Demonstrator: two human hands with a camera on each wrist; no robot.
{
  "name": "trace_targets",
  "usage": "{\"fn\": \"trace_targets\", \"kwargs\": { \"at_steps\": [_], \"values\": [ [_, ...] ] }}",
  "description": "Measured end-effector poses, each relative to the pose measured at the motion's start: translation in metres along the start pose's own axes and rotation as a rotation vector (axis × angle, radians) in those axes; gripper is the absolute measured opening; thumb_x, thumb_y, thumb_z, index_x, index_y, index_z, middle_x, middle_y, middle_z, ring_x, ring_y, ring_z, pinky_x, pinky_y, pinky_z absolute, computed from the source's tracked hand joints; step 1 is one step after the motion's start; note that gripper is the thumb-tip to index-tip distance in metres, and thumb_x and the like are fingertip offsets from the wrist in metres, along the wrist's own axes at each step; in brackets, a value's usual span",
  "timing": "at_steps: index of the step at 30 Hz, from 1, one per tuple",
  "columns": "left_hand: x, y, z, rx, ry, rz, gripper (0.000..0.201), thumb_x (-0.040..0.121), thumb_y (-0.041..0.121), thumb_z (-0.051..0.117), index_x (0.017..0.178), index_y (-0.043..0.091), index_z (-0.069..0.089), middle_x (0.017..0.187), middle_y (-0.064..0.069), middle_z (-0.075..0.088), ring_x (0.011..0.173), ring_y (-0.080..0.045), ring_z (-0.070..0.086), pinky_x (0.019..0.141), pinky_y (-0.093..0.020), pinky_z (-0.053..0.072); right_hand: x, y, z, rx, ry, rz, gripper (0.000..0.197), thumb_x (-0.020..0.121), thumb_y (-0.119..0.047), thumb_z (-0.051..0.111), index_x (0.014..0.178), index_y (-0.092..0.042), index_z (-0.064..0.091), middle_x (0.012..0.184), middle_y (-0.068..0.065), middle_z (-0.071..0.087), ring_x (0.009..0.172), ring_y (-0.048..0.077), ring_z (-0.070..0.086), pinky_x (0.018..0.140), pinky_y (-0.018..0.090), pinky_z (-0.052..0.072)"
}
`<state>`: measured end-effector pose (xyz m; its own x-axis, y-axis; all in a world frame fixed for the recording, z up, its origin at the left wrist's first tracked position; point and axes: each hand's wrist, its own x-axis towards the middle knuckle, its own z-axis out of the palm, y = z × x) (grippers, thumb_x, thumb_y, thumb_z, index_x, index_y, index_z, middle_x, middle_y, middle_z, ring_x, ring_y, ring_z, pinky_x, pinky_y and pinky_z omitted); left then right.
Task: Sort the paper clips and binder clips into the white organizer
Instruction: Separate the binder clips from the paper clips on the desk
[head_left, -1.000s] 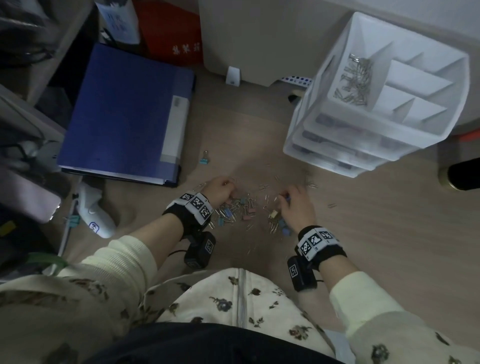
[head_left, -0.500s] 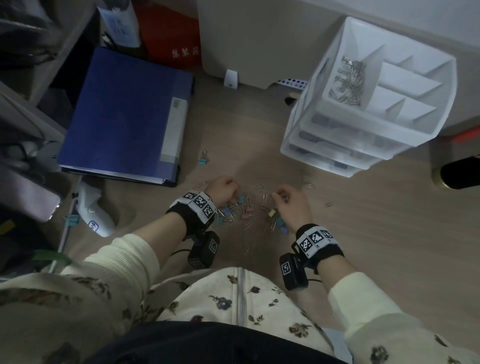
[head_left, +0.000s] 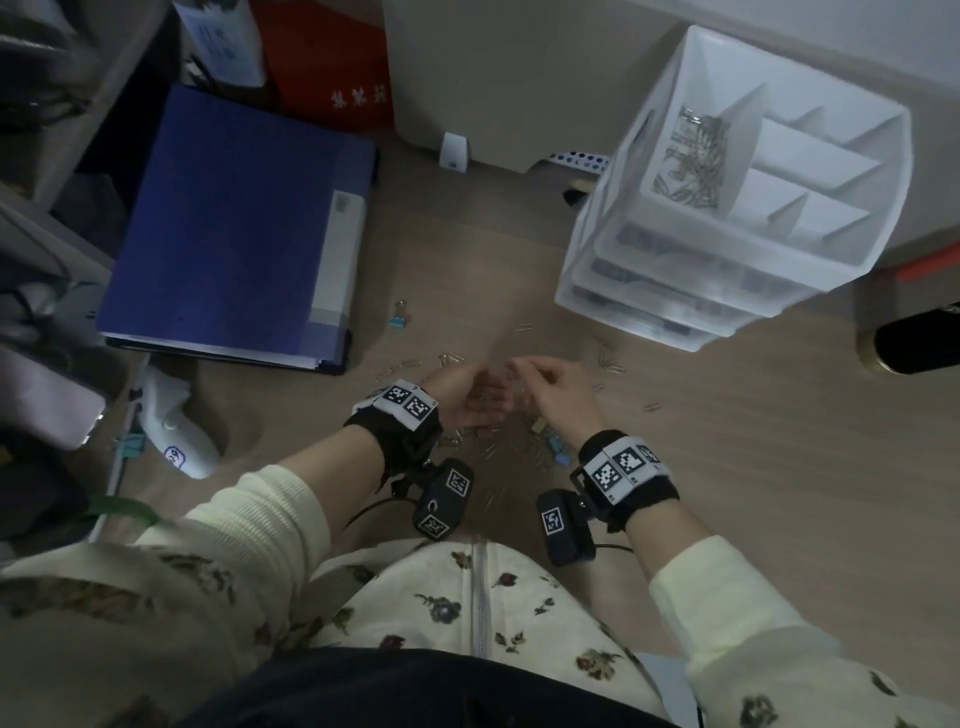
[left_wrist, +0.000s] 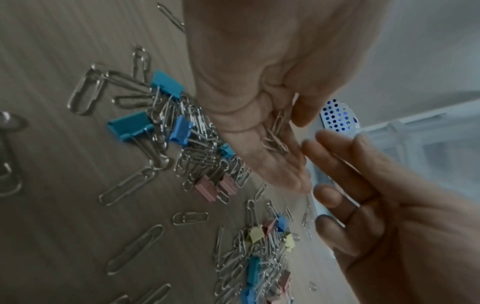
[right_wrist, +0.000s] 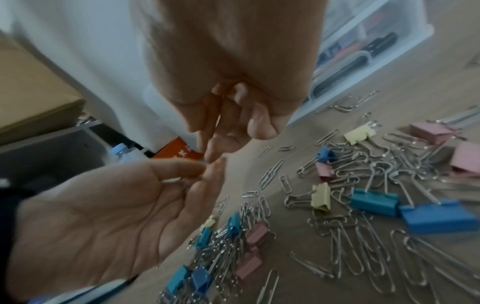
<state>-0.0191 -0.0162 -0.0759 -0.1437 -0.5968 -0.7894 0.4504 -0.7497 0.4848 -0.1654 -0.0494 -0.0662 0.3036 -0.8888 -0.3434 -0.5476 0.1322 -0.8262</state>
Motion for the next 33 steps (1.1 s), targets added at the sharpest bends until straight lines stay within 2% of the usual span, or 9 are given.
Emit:
{"fn": "trace_targets", "kwargs": {
  "at_steps": [2, 4, 7, 10, 14, 19, 26, 30, 33],
  "values": [
    [0.002, 0.001, -0.006, -0.005, 0.073, -0.012, 0.029, 0.097, 0.015, 0.040, 0.079, 0.003, 0.058, 0.070, -0.010, 0.062, 0.053, -0.015, 0.062, 0.055, -0.026, 0.056, 0.008, 0.007, -0.004, -0.083, 0.048, 0.039, 0.022, 0.093, -0.029, 0.056, 0.106, -0.017, 0.069, 0.104, 0.003, 0.070, 0.082, 0.010, 0.062, 0.078, 0.030, 0.054],
    [0.004, -0.001, -0.011, 0.020, 0.125, -0.006, 0.028, 0.096, 0.014, 0.043, 0.076, 0.004, 0.059, 0.070, -0.008, 0.058, 0.047, -0.012, 0.059, 0.049, -0.023, 0.053, 0.016, 0.013, -0.010, -0.360, -0.033, 0.033, 0.034, 0.089, -0.033, 0.060, 0.121, -0.020, 0.059, 0.120, 0.000, 0.062, 0.101, 0.017, 0.060, 0.091, 0.038, 0.050],
    [0.006, -0.005, -0.018, 0.046, 0.194, -0.002, 0.028, 0.095, 0.017, 0.046, 0.073, 0.006, 0.060, 0.066, -0.004, 0.056, 0.051, -0.012, 0.054, 0.051, -0.024, 0.051, 0.025, 0.016, -0.008, -0.825, -0.263, -0.047, 0.066, 0.081, -0.038, 0.069, 0.138, -0.021, 0.040, 0.141, 0.003, 0.041, 0.125, 0.027, 0.044, 0.100, 0.039, 0.039],
    [0.007, -0.004, -0.019, 0.046, 0.222, -0.008, 0.032, 0.097, 0.022, 0.045, 0.074, 0.006, 0.060, 0.066, -0.004, 0.056, 0.053, -0.013, 0.053, 0.054, -0.025, 0.051, 0.030, 0.019, 0.001, -0.955, -0.328, -0.120, 0.074, 0.075, -0.036, 0.074, 0.137, -0.021, 0.037, 0.142, 0.006, 0.034, 0.125, 0.031, 0.039, 0.097, 0.043, 0.041],
    [0.008, -0.003, -0.018, 0.060, 0.227, -0.020, 0.034, 0.099, 0.025, 0.042, 0.077, 0.006, 0.060, 0.065, -0.003, 0.055, 0.049, -0.011, 0.052, 0.056, -0.025, 0.050, 0.031, 0.023, 0.003, -0.928, -0.296, -0.136, 0.050, 0.083, -0.023, 0.066, 0.127, -0.014, 0.045, 0.130, 0.009, 0.044, 0.114, 0.032, 0.048, 0.087, 0.038, 0.043],
    [0.006, -0.003, -0.015, 0.082, 0.223, -0.017, 0.033, 0.099, 0.023, 0.042, 0.075, 0.007, 0.059, 0.066, -0.002, 0.055, 0.048, -0.010, 0.052, 0.055, -0.024, 0.051, 0.024, 0.028, 0.002, -0.889, -0.270, -0.131, 0.015, 0.092, -0.017, 0.054, 0.103, -0.006, 0.056, 0.109, 0.013, 0.057, 0.101, 0.033, 0.056, 0.077, 0.036, 0.042],
    [0.006, -0.002, -0.012, 0.057, 0.215, 0.002, 0.029, 0.098, 0.019, 0.042, 0.077, 0.006, 0.057, 0.068, -0.005, 0.055, 0.057, -0.014, 0.051, 0.057, -0.026, 0.050, 0.017, 0.030, 0.004, -0.827, -0.267, -0.128, 0.013, 0.094, -0.013, 0.049, 0.097, -0.004, 0.057, 0.100, 0.016, 0.058, 0.094, 0.033, 0.057, 0.074, 0.036, 0.040],
    [0.006, -0.001, -0.010, 0.041, 0.204, 0.040, 0.030, 0.099, 0.017, 0.040, 0.077, 0.005, 0.056, 0.071, -0.006, 0.054, 0.060, -0.014, 0.052, 0.056, -0.025, 0.052, 0.014, 0.028, 0.000, -0.593, -0.163, -0.117, 0.012, 0.091, -0.012, 0.054, 0.092, -0.003, 0.062, 0.095, 0.014, 0.062, 0.088, 0.030, 0.059, 0.077, 0.037, 0.046],
    [0.007, -0.002, -0.010, -0.005, 0.196, 0.060, 0.026, 0.098, 0.016, 0.042, 0.082, 0.004, 0.057, 0.076, -0.007, 0.058, 0.065, -0.016, 0.057, 0.061, -0.025, 0.054, 0.013, 0.028, -0.003, -0.576, -0.080, -0.103, 0.013, 0.092, -0.017, 0.054, 0.099, -0.011, 0.063, 0.100, 0.008, 0.062, 0.094, 0.024, 0.059, 0.082, 0.036, 0.047]
  ]
}}
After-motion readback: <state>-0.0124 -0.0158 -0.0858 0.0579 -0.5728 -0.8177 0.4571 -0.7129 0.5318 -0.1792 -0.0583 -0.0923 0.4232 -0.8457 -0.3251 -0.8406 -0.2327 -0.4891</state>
